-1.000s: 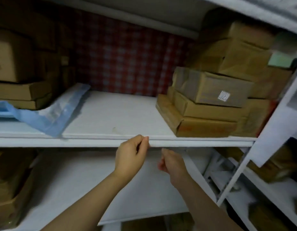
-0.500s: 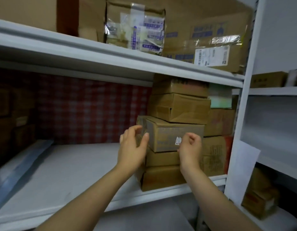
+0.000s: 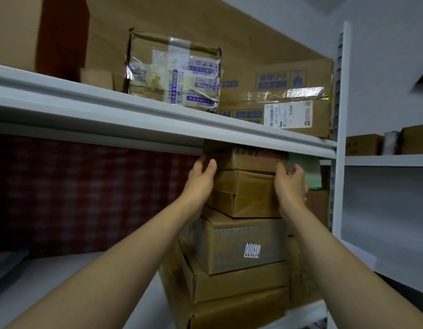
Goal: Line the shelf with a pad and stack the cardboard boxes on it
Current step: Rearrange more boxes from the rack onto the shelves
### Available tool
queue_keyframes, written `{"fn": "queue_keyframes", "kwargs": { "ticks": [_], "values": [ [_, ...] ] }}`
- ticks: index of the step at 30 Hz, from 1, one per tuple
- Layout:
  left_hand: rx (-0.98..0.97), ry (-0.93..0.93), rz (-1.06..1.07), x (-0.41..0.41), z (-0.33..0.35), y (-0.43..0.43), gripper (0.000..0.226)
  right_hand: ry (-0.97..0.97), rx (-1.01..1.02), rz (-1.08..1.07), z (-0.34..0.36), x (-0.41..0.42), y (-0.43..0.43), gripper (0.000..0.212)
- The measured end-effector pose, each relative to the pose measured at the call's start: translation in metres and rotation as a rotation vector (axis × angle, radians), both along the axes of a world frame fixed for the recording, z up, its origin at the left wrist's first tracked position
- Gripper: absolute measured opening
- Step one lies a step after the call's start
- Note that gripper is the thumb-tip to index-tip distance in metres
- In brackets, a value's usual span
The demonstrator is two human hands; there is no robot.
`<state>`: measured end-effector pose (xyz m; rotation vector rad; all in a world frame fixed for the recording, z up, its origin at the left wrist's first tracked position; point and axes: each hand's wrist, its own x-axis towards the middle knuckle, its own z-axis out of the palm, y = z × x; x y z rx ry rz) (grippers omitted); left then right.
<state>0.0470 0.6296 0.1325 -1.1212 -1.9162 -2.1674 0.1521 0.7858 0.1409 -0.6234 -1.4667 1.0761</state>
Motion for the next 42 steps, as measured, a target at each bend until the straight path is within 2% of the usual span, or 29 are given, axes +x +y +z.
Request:
{"fn": "queue_keyframes", "kwargs": {
  "ticks": [4, 9, 11, 15, 21, 28, 33, 36, 39, 42],
  "values": [
    [0.075, -0.089, -0.087, -0.012, 0.02, 0.006, 0.052, -0.123, 0.131, -0.079, 0.01, -0.005, 0.006, 0.062],
    [0.207, -0.25, -0.152, -0.025, 0.034, 0.007, 0.054, -0.281, 0.311, -0.141, 0.021, -0.01, -0.006, 0.061],
    [0.253, -0.255, -0.159, -0.026, 0.034, 0.006, 0.05, -0.28, 0.339, -0.106, 0.021, -0.01, -0.015, 0.063],
    [0.366, -0.313, -0.139, -0.032, 0.028, -0.001, 0.057, -0.252, 0.424, -0.025, 0.017, -0.014, -0.04, 0.066],
    [0.527, -0.353, -0.073, -0.03, 0.01, -0.038, 0.042, -0.243, 0.571, 0.061, 0.017, -0.021, -0.083, 0.064],
    [0.67, -0.42, 0.071, -0.028, -0.026, -0.112, 0.054, -0.186, 0.771, 0.205, -0.004, -0.028, -0.144, 0.063],
    [0.73, -0.444, 0.227, -0.019, -0.065, -0.165, 0.053, 0.018, 0.684, 0.41, -0.034, -0.026, -0.186, 0.043],
    [0.76, -0.479, 0.352, -0.001, -0.108, -0.2, 0.05, 0.05, 0.623, 0.49, -0.073, -0.02, -0.219, 0.041],
    [0.723, -0.492, 0.463, 0.025, -0.147, -0.224, 0.043, 0.052, 0.412, 0.587, -0.119, -0.01, -0.242, 0.038],
    [0.61, -0.464, 0.581, 0.053, -0.188, -0.24, 0.029, -0.022, 0.119, 0.675, -0.166, 0.007, -0.252, 0.036]
  ]
}}
